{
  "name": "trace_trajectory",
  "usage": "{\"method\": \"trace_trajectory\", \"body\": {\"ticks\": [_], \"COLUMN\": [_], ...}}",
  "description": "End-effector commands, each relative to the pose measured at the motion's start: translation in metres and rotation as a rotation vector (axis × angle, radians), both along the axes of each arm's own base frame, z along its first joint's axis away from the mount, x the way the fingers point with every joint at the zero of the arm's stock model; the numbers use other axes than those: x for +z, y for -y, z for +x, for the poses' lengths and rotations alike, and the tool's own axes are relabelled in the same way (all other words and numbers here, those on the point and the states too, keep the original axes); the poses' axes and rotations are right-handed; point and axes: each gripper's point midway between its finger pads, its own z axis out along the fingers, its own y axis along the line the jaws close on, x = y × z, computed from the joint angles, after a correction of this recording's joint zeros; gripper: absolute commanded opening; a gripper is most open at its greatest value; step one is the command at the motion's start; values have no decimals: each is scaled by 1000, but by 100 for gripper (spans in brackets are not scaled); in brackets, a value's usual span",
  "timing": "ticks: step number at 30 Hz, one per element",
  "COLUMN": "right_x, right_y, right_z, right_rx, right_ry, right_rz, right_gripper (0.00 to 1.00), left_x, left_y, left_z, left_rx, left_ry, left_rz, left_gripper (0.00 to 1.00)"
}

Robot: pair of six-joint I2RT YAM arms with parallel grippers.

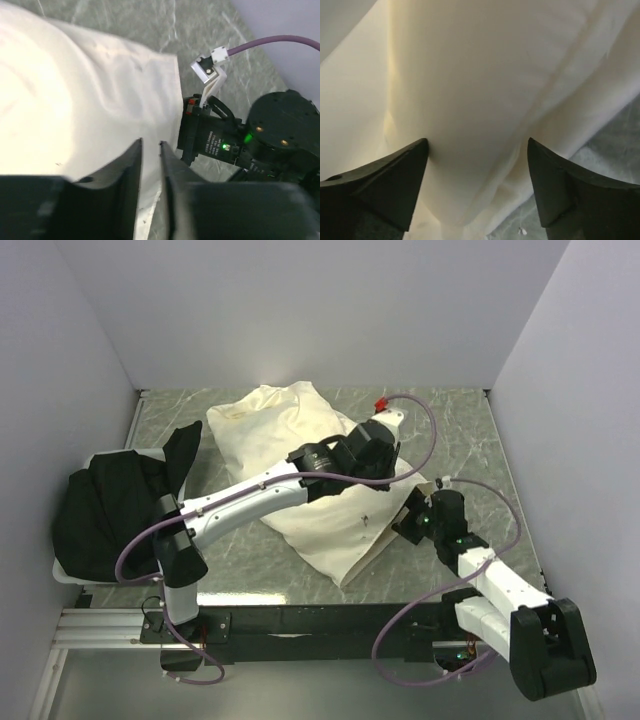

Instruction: Put the pillow into the pillowcase

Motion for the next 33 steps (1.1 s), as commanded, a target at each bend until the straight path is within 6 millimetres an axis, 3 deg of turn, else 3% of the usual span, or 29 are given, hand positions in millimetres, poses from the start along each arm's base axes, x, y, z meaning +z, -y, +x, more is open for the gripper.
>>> {"method": "trace_trajectory", "body": {"ticks": [1, 3, 6, 7, 8, 9, 10, 11, 12, 13, 14, 15, 16, 17, 18, 19, 20, 22, 23, 26, 33], "right_x": [12, 15, 10, 9, 8, 7, 6, 4, 3, 1, 2, 2, 3, 3, 5, 7, 8, 12, 13, 20, 27], "right_y": [-16, -26, -29, -30, -31, -32, -33, -33, -32, -32, -33, -34, -38, -43, -47, -54, -58, -65, -72, -90, -108], "right_z": [-10, -12, -9, -9, -6, -5, -6, -5, -4, -5, -4, -3, -4, -2, -2, -3, -2, 1, 0, 0, 5], "right_rx": [37, 59, 55, 55, 55, 57, 61, 57, 51, 51, 52, 53, 62, 73, 84, 99, 106, 119, 131, 162, 197], "right_ry": [90, 109, 91, 89, 94, 91, 86, 77, 74, 73, 80, 83, 76, 79, 78, 74, 75, 80, 82, 88, 102], "right_rz": [133, 157, 143, 152, 153, 158, 163, 163, 161, 162, 167, 169, 183, 194, 203, 218, 219, 220, 220, 226, 237], "right_gripper": [88, 88, 88, 86, 84, 72, 64, 44, 39, 38, 30, 26, 22, 14, 11, 11, 10, 9, 9, 6, 4], "left_x": [-11, -22, -30, -30, -43, -34, -36, -64, -47, -50, -81, -63, -67, -90, -85, -93, -117, -137, -160, -189, -216], "left_y": [22, 33, 38, 34, 28, 14, -4, -23, -42, -55, -79, -97, -108, -129, -142, -152, -166, -187, -199, -206, -192], "left_z": [-9, -14, -26, -24, -30, -30, -22, -27, -32, -35, -41, -47, -51, -58, -64, -70, -80, -92, -102, -118, -128], "left_rx": [-60, -75, -75, -30, 9, 69, 213, 263, 298, 369, 419, 448, 489, 528, 547, 592, 617, 698, 710, 723, 693], "left_ry": [-59, -78, -88, -74, -70, -58, -68, -99, -98, -138, -155, -158, -190, -204, -213, -244, -258, -311, -327, -388, -455], "left_rz": [-63, -55, -38, -32, 2, -4, -21, 16, -46, -99, -66, -138, -180, -140, -174, -194, -151, -149, -101, -102, -171], "left_gripper": [13, 7, 11, 29, 35, 38, 50, 55, 58, 62, 62, 61, 60, 60, 59, 60, 61, 63, 63, 62, 64]}}
